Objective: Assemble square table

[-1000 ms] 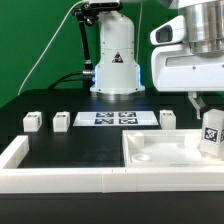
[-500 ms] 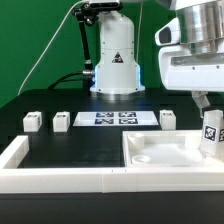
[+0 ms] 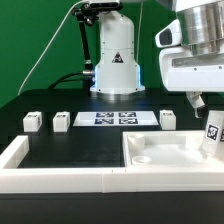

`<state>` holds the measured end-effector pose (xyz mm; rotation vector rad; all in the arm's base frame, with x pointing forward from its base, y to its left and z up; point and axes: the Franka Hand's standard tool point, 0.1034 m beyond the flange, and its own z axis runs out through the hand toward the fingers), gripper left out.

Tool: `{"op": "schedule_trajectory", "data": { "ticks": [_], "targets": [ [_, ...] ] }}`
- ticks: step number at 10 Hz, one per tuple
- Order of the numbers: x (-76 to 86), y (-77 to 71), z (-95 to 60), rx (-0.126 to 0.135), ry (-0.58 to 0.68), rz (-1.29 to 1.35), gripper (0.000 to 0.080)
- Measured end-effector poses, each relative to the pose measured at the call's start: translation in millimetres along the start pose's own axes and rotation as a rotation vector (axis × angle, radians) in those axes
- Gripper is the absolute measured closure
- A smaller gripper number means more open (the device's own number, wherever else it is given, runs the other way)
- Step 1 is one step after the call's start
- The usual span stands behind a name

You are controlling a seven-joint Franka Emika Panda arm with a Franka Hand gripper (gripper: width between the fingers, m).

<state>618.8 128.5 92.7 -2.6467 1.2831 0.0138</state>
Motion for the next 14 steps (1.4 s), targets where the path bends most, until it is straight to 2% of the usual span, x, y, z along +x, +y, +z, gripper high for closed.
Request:
{"op": "schedule_trajectory", "data": {
  "ticks": [2,6,7,8,10,12,14],
  "targets": [
    [-2.1,-1.7,0.9,-0.003,-0.003,-0.229,0.0156],
    [-1.4,-1.2,0.8,-0.002,-0.003,-0.483,0.0150],
    [-1.7,-1.1,1.2,-0.012,0.003,-0.599,0.0150],
    [-4.6,-1.7,2.6,-0.055,0.026,-0.761,0.0150],
    [-10.6,-5.3,2.6,-0.101,0.052,-0.942,0.0150],
    [-10.8,-5.6,3.2,-0.111,0.053,-1.110,0.0150],
    [-4.5,-2.2,3.0,-0.119,0.044,-1.283,0.0150]
  ]
}}
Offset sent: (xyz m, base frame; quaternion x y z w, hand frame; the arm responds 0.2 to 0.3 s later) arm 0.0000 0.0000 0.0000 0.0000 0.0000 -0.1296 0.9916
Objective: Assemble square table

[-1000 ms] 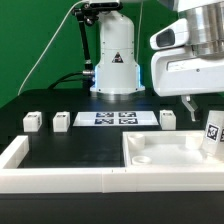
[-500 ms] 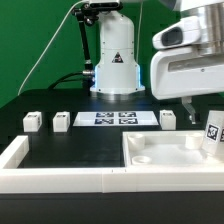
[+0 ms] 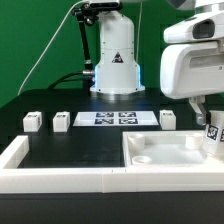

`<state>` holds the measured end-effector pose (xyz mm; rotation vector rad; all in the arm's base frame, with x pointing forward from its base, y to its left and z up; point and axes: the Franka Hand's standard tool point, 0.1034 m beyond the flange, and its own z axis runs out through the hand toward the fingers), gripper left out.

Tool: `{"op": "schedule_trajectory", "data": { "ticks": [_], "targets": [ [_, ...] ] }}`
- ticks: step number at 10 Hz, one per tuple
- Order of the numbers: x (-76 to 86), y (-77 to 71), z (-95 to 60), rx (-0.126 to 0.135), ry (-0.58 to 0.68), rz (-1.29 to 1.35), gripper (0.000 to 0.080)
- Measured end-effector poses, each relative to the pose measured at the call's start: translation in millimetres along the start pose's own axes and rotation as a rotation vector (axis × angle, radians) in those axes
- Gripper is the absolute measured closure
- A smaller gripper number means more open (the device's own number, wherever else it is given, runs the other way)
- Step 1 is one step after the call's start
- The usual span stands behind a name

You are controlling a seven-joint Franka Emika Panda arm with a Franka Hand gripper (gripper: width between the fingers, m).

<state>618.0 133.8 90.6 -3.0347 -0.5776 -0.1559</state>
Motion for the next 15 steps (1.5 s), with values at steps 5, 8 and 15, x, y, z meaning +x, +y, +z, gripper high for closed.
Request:
{"op": "schedule_trajectory", "data": {
  "ticks": [5,8,15],
  "targets": [
    [-0.5,4.2,-0.1,-0.002,0.000,-0.018,0.0499],
    [-0.4,4.7,-0.2,-0.001,0.001,0.000,0.0499],
    [-0.8,13.1,-0.4,0.060,0.008,0.608,0.0499]
  ]
}}
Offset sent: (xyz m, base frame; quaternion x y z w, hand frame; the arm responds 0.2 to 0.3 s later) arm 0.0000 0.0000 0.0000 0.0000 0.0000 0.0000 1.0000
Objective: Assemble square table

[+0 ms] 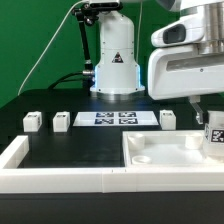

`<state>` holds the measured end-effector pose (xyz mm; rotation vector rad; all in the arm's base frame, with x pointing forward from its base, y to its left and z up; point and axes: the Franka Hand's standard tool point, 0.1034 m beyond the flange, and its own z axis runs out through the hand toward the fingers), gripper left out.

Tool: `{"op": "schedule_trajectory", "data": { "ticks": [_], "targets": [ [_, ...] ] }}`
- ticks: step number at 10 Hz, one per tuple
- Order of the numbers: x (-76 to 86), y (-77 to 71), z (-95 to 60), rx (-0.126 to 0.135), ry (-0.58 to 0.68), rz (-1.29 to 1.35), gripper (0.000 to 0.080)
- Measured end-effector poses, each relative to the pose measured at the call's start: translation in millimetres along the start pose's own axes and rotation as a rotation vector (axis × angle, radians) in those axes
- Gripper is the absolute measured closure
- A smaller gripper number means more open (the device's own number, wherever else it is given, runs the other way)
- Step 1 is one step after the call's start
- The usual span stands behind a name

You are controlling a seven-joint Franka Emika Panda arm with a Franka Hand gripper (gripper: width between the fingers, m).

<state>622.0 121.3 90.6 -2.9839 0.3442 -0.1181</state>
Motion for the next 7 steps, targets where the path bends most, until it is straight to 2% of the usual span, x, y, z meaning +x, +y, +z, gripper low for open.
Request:
{"op": "schedule_trajectory", "data": {
  "ticks": [7],
  "targets": [
    [-1.5,-2.3,1.0,-0.007,0.009,0.646,0.0499]
  ]
}}
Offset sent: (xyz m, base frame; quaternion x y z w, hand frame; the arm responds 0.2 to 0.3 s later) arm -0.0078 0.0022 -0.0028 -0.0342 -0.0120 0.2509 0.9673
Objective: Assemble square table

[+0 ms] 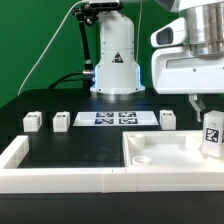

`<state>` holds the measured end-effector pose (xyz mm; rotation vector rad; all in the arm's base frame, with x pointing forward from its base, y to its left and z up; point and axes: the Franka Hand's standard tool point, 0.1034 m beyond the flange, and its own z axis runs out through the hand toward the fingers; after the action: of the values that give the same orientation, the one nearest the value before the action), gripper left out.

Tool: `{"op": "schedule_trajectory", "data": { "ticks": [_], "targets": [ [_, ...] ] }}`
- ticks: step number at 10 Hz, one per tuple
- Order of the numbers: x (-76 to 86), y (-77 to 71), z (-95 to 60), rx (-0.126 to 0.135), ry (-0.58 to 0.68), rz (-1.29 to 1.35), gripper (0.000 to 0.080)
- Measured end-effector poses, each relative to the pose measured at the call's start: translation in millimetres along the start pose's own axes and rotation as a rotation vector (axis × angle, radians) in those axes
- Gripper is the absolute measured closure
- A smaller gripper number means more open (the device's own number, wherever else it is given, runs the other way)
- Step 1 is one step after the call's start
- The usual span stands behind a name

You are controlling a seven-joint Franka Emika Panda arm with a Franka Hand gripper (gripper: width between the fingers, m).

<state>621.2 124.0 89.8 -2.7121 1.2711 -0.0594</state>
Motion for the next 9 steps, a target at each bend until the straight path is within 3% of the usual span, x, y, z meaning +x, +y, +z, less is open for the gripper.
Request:
{"op": "schedule_trajectory", "data": {
  "ticks": [4,5,6,9],
  "targets": [
    [-0.4,-0.4,0.4,0.006,-0.008,0.057,0.0499],
    [-0.5,-0.4,0.4,0.006,-0.008,0.014,0.0268],
    [-1.5,-0.8,0.9,0.005,-0.009,-0.040,0.0187],
    [-4.2,-2.3,2.7,0.003,-0.011,-0.329,0.0158]
  ]
}}
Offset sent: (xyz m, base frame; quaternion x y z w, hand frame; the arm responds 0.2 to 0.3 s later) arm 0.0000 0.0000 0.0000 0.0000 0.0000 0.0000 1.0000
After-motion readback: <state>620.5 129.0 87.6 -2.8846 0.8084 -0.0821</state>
